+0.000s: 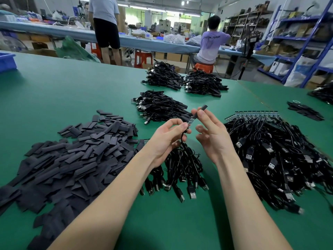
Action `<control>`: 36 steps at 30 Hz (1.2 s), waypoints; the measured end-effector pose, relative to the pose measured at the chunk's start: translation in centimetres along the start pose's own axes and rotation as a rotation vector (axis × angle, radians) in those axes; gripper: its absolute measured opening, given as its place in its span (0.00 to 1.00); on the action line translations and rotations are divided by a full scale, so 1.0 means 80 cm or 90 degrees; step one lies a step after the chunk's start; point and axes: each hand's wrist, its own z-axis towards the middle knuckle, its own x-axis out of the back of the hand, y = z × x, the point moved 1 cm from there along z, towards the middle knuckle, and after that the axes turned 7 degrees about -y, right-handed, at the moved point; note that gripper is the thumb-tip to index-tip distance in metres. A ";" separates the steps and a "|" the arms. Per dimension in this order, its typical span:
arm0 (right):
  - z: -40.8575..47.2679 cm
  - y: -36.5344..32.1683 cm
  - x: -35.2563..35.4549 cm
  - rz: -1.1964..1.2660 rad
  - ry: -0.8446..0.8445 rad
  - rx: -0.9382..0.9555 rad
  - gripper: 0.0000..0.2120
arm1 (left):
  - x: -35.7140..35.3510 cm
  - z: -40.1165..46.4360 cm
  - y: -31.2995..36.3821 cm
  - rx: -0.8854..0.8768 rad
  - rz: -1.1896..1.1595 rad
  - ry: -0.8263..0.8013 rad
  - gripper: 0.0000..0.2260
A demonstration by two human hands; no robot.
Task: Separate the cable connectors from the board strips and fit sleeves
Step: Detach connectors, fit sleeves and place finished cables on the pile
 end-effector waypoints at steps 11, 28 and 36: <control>-0.003 -0.009 0.020 -0.028 -0.106 -0.091 0.07 | 0.002 -0.001 0.014 0.002 0.076 -0.035 0.10; -0.003 0.010 0.011 0.124 -0.179 0.007 0.03 | 0.004 -0.004 0.021 0.015 0.047 -0.089 0.07; -0.002 0.007 0.015 0.018 -0.153 0.039 0.08 | 0.007 -0.004 0.022 0.024 0.092 -0.085 0.08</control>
